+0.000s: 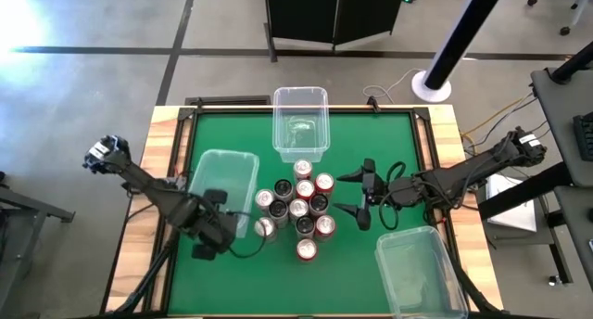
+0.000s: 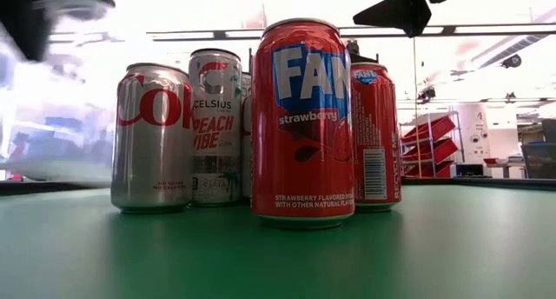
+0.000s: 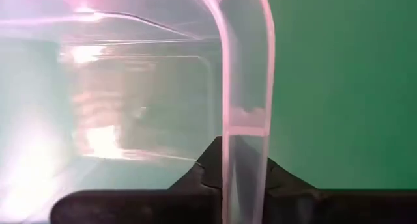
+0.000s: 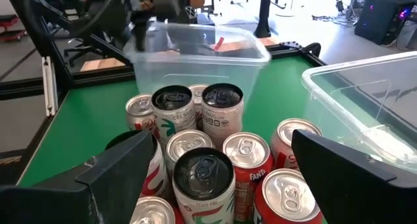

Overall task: Sort soda cans
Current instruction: Move the middle left transparent bin to the top left of the table

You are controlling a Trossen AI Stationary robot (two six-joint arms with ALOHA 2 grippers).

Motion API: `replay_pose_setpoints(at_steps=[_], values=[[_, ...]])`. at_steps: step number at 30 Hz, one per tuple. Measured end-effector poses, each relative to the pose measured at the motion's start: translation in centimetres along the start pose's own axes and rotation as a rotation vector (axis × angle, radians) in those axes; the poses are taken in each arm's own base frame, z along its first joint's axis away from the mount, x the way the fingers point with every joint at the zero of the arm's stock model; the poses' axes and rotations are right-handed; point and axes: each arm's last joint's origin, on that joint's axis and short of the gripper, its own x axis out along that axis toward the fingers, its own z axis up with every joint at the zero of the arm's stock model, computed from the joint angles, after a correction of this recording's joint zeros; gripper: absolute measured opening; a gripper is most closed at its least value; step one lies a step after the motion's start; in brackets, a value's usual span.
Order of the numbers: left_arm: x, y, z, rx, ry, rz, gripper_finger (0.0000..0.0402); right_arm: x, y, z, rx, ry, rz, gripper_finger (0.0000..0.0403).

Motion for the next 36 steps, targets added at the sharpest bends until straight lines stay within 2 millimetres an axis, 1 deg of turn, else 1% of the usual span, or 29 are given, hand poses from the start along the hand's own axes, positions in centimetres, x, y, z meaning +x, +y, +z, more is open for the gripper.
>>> replay_pose_setpoints(at_steps=[4,6,9,11,17,22,27,30,36], values=[[-2.4,2.4,0.6,0.045,-0.008,0.126,0.0002,-0.2,0.1,0.0,0.005,0.010,0.016,0.0364],[-3.1,3.7,0.8,0.039,0.001,0.169,0.0002,-0.3,0.1,-0.3,-0.003,0.032,0.018,0.0364],[-3.5,5.8,1.4,0.035,-0.015,0.213,0.0001,-0.4,0.4,-0.5,-0.011,0.051,0.026,0.0364],[-3.4,7.3,1.8,0.017,-0.015,0.224,0.0001,-0.5,0.5,-0.7,-0.020,0.063,0.033,0.0364],[-1.9,12.5,1.4,-0.072,0.086,0.311,0.0001,-0.9,1.2,-0.8,-0.031,0.067,0.063,0.0364],[0.0,16.1,1.2,-0.126,0.079,0.309,0.0000,-1.1,1.6,-0.9,-0.037,0.068,0.081,0.0364],[2.2,18.2,1.2,-0.103,0.028,0.272,0.0000,-1.3,2.0,-1.1,-0.025,0.072,0.098,0.0364],[3.5,19.2,0.6,-0.101,0.053,0.273,0.0000,-1.4,2.3,-1.3,-0.016,0.085,0.107,0.0364],[5.6,20.2,-0.7,-0.119,0.105,0.253,0.0000,-1.5,2.5,-1.5,-0.005,0.103,0.112,0.0364]])
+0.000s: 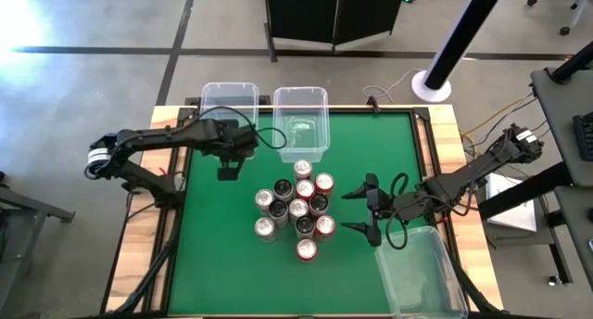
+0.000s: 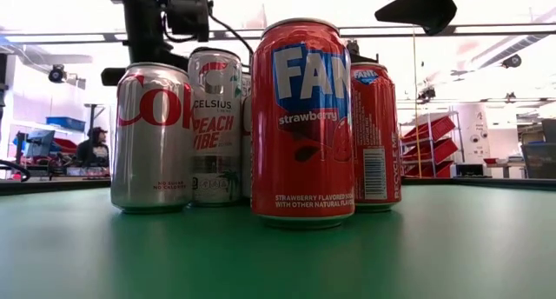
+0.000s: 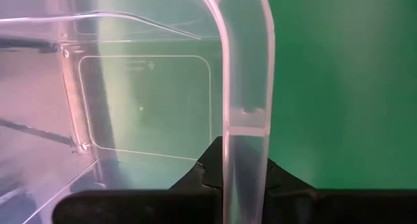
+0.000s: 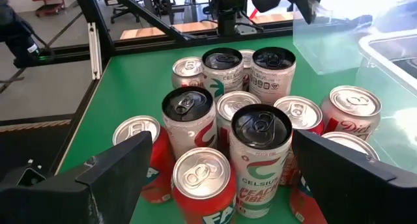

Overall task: Sort soda cans
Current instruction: Move the middle left transparent bin to the top left of the table

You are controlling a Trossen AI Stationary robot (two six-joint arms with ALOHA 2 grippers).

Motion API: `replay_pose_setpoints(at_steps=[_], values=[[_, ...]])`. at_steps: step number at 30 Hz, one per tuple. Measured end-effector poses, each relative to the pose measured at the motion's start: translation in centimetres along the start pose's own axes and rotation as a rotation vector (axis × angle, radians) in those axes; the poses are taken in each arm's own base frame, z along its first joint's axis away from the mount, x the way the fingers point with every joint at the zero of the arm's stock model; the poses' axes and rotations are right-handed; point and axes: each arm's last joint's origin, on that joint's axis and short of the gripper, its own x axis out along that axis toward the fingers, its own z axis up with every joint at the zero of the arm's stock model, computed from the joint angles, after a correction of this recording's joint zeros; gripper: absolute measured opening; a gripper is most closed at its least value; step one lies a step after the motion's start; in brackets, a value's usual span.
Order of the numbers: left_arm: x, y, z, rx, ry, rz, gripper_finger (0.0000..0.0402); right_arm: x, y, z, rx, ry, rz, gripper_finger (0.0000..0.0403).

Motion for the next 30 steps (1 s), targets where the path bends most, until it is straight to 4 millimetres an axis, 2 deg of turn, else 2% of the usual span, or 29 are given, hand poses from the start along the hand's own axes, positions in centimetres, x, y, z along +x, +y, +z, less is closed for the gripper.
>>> replay_pose_setpoints(at_steps=[6,12,30], values=[[1.2,0.6,-0.4,-0.012,-0.020,-0.056,0.0000,0.0,0.0,0.1,0.030,-0.007,0.001,0.0364],[1.6,1.4,-0.7,-0.044,-0.013,-0.055,0.0000,0.0,0.1,0.1,0.048,-0.007,0.003,0.0364],[1.9,2.1,-0.9,-0.038,-0.045,-0.087,0.0003,0.0,0.1,0.1,0.034,-0.007,0.003,0.0364]])
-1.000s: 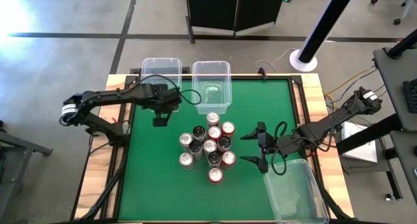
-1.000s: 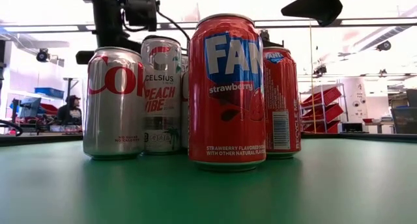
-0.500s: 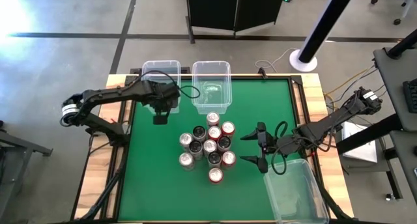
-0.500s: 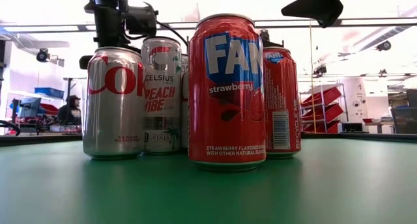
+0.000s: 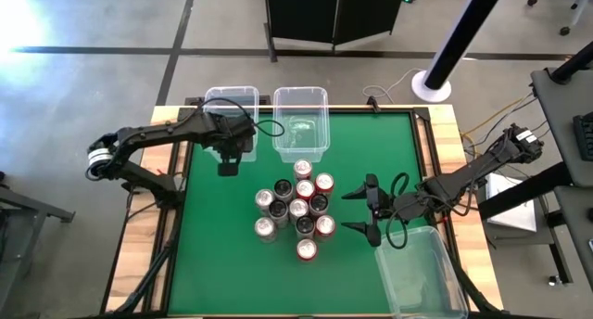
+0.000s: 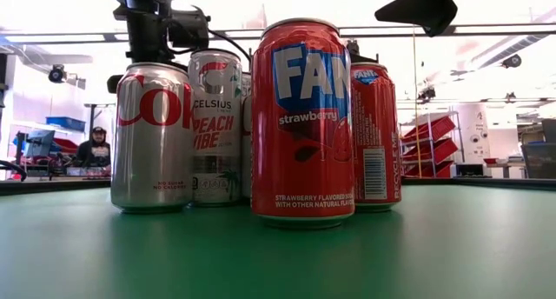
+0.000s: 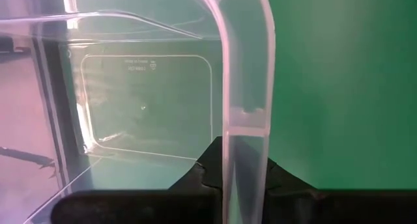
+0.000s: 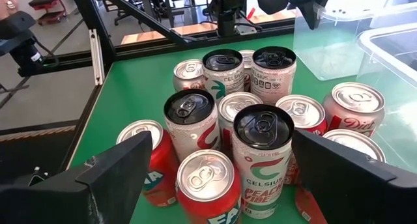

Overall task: Sort soda cans
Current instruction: Move the middle left transparent bin to the top left of the table

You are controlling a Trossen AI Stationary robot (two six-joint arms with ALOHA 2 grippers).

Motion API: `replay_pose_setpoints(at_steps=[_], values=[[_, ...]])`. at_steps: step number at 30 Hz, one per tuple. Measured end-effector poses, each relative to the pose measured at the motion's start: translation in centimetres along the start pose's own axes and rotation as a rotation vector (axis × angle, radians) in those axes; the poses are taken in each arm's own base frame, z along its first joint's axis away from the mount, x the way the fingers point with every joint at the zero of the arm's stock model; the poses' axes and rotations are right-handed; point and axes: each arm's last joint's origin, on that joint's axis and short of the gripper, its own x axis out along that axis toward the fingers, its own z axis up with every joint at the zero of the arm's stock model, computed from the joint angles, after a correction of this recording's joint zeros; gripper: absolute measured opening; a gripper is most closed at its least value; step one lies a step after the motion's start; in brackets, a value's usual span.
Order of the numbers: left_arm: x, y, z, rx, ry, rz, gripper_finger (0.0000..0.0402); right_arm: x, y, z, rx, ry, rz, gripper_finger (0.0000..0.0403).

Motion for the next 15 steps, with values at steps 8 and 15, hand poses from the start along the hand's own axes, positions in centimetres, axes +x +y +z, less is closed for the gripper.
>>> replay_pose_setpoints(at_steps=[8,15], values=[[-0.02,0.12,0.17,0.012,-0.018,0.015,0.0022,0.01,0.00,-0.01,-0.003,0.000,0.000,0.0364],[-0.01,0.13,0.07,0.019,-0.004,0.022,0.0058,0.01,0.00,-0.01,-0.003,0.000,0.000,0.0364]])
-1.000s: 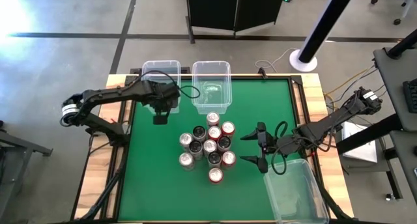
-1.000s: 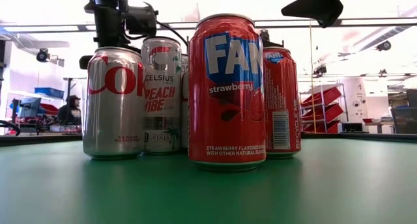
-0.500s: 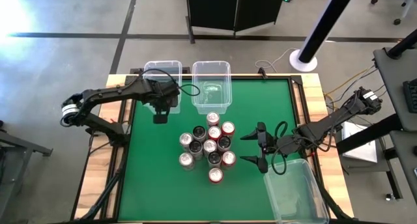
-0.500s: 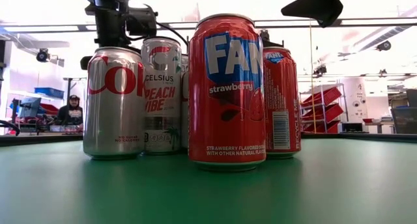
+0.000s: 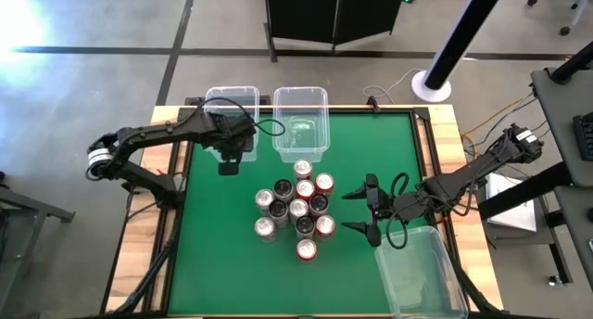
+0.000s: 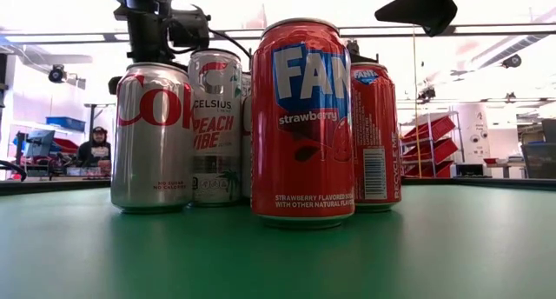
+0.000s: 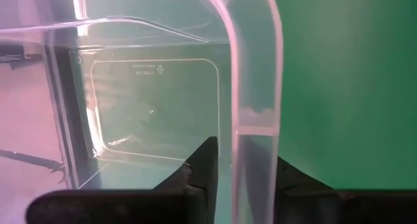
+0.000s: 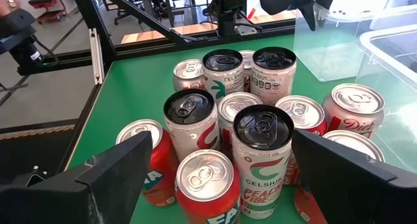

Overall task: Sort soda cans
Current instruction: Move the middle left transparent bin to the top left of the table

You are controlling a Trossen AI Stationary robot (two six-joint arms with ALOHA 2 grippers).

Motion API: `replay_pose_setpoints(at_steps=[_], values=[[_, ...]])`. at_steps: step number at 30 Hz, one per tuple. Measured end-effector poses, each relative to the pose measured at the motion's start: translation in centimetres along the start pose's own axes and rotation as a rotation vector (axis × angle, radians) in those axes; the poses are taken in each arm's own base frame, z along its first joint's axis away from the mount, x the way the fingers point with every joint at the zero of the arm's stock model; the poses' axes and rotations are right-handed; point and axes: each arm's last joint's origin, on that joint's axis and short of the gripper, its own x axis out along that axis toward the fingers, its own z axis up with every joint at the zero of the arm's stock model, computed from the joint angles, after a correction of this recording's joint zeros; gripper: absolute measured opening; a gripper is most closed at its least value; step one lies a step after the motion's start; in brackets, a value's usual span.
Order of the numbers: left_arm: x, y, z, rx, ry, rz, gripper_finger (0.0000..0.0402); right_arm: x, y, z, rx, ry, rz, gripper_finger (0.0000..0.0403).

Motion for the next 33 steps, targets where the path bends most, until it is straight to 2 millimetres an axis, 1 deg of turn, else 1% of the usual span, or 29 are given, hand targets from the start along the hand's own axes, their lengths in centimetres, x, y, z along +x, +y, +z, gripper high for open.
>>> replay_pose_setpoints(at_steps=[6,14,23,29,33], values=[[0.0,-0.1,-0.3,-0.021,0.031,-0.012,0.0074,0.0,0.0,0.0,-0.005,0.000,0.000,0.0364],[-0.1,-0.6,-0.4,-0.059,0.012,-0.143,0.0075,0.0,0.0,0.0,-0.005,0.000,0.000,0.0364],[-0.2,-1.2,-0.9,-0.089,0.069,-0.191,0.0075,0.0,0.0,0.0,-0.005,0.000,-0.001,0.0364],[-0.2,-1.4,-0.8,-0.123,0.054,-0.239,0.0075,0.0,0.0,0.0,-0.005,-0.001,-0.002,0.0364],[-0.2,-1.5,-0.8,-0.139,0.054,-0.241,0.0075,0.0,0.0,0.0,-0.005,-0.001,-0.003,0.0364]])
